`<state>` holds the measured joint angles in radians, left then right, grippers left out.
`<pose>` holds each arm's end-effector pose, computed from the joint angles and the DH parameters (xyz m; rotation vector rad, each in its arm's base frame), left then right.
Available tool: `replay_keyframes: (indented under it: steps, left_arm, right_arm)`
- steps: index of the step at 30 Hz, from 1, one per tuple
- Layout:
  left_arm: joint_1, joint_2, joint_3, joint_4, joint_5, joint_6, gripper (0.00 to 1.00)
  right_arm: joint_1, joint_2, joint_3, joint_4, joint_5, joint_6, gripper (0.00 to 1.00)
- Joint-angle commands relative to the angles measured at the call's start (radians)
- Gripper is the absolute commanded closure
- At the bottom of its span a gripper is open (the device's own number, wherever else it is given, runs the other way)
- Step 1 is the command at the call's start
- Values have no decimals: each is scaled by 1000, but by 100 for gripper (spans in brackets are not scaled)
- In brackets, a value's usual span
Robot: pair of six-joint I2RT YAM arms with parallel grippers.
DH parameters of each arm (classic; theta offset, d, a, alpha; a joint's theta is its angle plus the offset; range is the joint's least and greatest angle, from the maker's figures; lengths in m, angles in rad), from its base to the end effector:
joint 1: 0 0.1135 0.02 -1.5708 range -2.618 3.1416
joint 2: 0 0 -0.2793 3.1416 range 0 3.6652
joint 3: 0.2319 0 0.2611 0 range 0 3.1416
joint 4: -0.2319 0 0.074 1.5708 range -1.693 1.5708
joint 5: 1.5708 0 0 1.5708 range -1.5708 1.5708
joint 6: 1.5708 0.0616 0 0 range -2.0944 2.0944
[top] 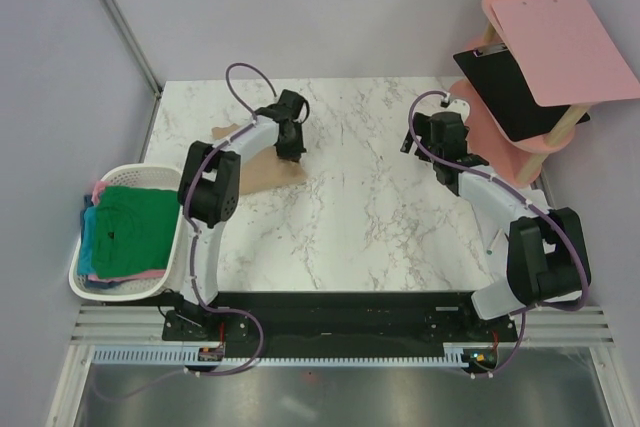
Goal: Fold and stack the t-shirts
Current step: Smooth out wrinkles on the folded tshirt
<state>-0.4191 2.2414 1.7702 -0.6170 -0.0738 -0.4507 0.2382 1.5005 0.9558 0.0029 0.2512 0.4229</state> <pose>0.4678 -0.2034 0.1505 -0.0664 2.6666 -0.1873 0.3567 0.0708 0.2428 0.3415 2.0686 0.1339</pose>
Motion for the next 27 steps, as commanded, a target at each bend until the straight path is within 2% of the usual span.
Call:
replay_keyframes:
  steps: [1, 8, 17, 22, 25, 26, 27]
  left_arm:
    - [74, -88, -69, -85, -66, 72, 98]
    - [201, -149, -32, -217, -139, 115, 98]
    - [354, -167, 1, -265, -147, 133, 98]
    - [404, -144, 26, -285, -173, 170, 98]
    - [416, -158, 32, -274, -65, 197, 98]
    - [405, -166, 34, -254, 36, 216, 98]
    - [398, -177, 29, -242, 69, 224, 98]
  right_arm:
    - [-2, -5, -12, 22, -26, 17, 5]
    - [-2, -10, -26, 37, -52, 36, 5]
    - [-2, -20, -45, 42, -82, 43, 5]
    - [0, -32, -51, 37, -86, 36, 5]
    - [-2, -39, -51, 35, -82, 36, 5]
    - [0, -39, -51, 35, -86, 37, 5]
    - [0, -40, -49, 37, -89, 39, 5]
